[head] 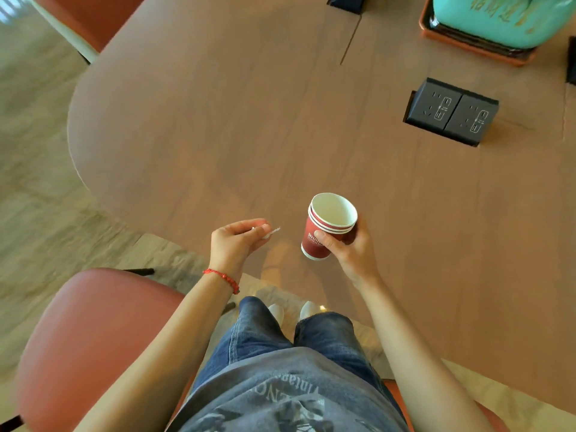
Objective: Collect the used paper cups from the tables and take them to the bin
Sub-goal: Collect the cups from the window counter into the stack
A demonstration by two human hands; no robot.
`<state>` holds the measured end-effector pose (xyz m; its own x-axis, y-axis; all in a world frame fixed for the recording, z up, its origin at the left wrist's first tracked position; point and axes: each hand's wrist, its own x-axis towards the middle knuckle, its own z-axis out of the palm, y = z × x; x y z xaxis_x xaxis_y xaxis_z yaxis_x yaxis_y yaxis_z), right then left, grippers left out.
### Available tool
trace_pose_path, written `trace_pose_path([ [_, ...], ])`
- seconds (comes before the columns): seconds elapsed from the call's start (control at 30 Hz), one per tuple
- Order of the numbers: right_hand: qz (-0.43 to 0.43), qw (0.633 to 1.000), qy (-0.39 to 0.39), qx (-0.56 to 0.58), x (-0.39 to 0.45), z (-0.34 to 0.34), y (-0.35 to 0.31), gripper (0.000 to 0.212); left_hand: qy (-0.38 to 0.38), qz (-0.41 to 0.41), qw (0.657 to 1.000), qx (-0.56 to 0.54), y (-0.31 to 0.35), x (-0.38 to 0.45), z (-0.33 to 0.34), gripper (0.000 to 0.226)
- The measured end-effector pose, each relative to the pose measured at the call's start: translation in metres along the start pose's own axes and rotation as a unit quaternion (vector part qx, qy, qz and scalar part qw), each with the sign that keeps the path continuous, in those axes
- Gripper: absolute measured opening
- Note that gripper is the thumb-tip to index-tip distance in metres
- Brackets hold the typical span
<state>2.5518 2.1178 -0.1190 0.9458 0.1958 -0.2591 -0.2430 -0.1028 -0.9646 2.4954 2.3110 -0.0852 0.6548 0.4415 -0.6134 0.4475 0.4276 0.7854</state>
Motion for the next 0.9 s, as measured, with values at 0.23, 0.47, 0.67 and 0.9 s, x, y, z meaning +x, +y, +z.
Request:
trace_pose_path([
  [0.23,-0.008,0.993,-0.113,-0.027,0.001,0.043,-0.007,0.058,0.081,0.024,0.994,-0.075,-0.006,-0.023,-0.045,0.009],
  [0.47,-0.028,0.960,-0.268,-0.071,-0.002,0.054,-0.012,0.054,0.179,0.074,0.970,-0.150,-0.041,-0.063,-0.065,0.014],
  [0.67,-0.020,0.914,-0.394,-0.098,-0.016,0.068,-0.009,0.055,0.296,0.061,0.927,-0.224,-0.080,-0.110,-0.078,0.010],
  [0.9,-0.016,0.836,-0.532,-0.136,-0.071,0.117,-0.004,0.058,0.414,0.103,0.851,-0.305,-0.126,-0.188,-0.102,0.011],
])
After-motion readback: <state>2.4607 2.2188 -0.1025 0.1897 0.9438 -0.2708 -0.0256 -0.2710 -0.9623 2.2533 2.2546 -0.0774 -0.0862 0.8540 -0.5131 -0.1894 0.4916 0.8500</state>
